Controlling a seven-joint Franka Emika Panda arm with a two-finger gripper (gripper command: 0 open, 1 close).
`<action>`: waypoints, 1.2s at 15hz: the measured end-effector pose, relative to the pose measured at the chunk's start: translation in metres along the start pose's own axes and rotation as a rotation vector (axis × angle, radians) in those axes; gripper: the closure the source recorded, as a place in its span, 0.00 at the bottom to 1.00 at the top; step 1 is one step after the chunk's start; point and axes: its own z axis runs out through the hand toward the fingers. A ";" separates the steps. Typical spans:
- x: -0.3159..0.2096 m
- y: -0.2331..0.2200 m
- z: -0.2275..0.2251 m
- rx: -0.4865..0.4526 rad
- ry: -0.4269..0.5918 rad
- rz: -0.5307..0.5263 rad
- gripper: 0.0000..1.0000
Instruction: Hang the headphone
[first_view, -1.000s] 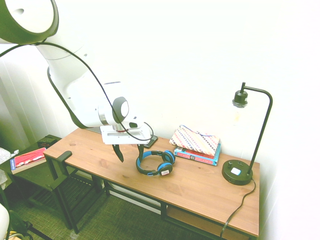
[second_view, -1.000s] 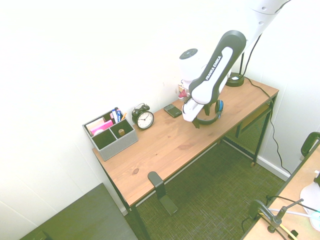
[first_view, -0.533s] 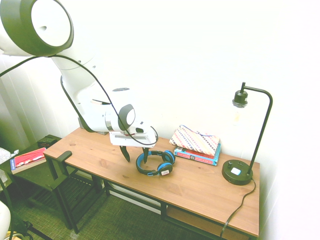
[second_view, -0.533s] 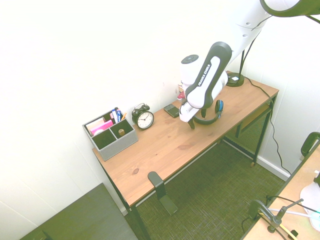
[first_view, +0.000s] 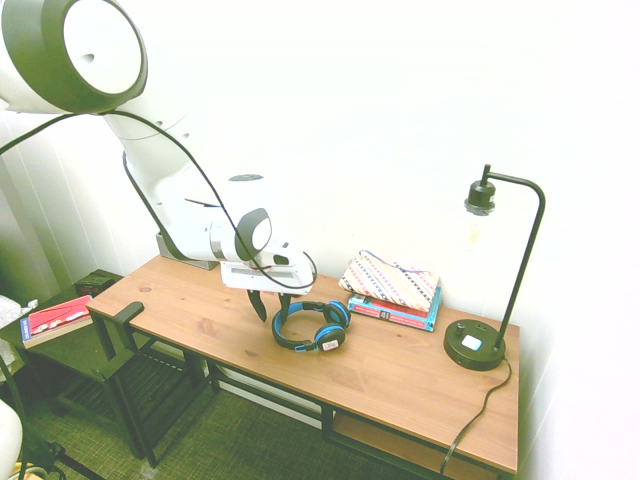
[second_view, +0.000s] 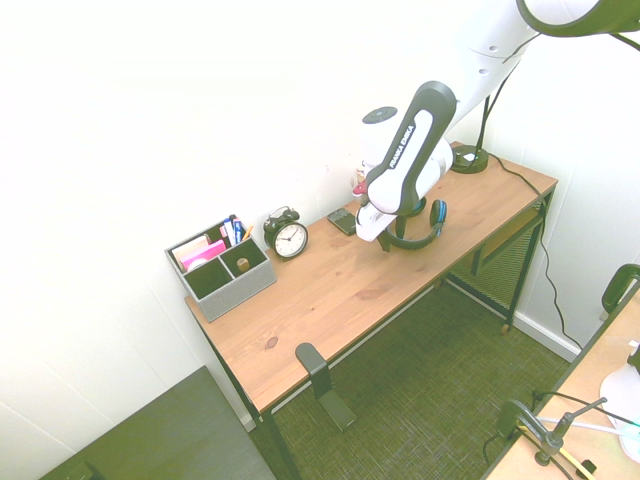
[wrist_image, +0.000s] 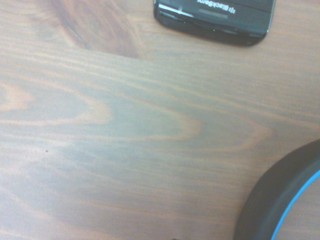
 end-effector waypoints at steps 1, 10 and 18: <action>0.000 0.000 0.000 0.002 -0.003 0.004 1.00; 0.003 0.005 0.002 0.019 -0.024 0.027 1.00; -0.066 -0.036 -0.166 0.090 -0.092 0.032 1.00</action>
